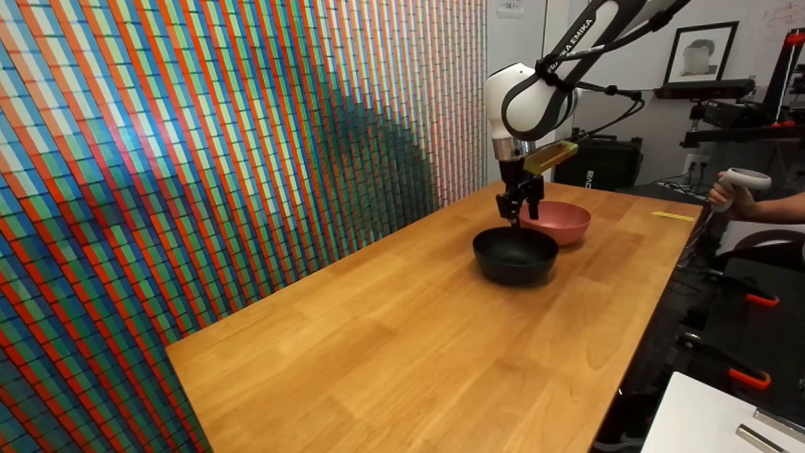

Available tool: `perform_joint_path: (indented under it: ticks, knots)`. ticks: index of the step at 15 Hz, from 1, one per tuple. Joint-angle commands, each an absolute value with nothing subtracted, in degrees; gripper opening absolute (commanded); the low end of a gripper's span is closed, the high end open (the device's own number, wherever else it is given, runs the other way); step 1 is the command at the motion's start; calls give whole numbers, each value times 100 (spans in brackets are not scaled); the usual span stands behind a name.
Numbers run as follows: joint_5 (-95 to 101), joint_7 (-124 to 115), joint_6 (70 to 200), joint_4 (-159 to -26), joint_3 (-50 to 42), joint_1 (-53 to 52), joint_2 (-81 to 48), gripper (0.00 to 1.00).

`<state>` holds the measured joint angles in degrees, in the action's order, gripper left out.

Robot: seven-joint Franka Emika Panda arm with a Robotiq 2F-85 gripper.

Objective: Place the pink bowl inside the black bowl

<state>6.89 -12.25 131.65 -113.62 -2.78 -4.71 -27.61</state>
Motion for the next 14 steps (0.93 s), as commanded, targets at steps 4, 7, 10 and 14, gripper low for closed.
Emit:
perform_joint_path:
  ticks: [4, 7, 10, 14]
  knots:
    - [847, -1435, 13052, -11042, -411, -529, -3012, 20]
    - [879, -1447, 13035, -11025, -477, -509, -3037, 4]
    - [925, -1477, 13016, -11003, -547, -482, -3030, 7]
    - [780, -1322, 12854, -10987, -528, -364, -2954, 8]
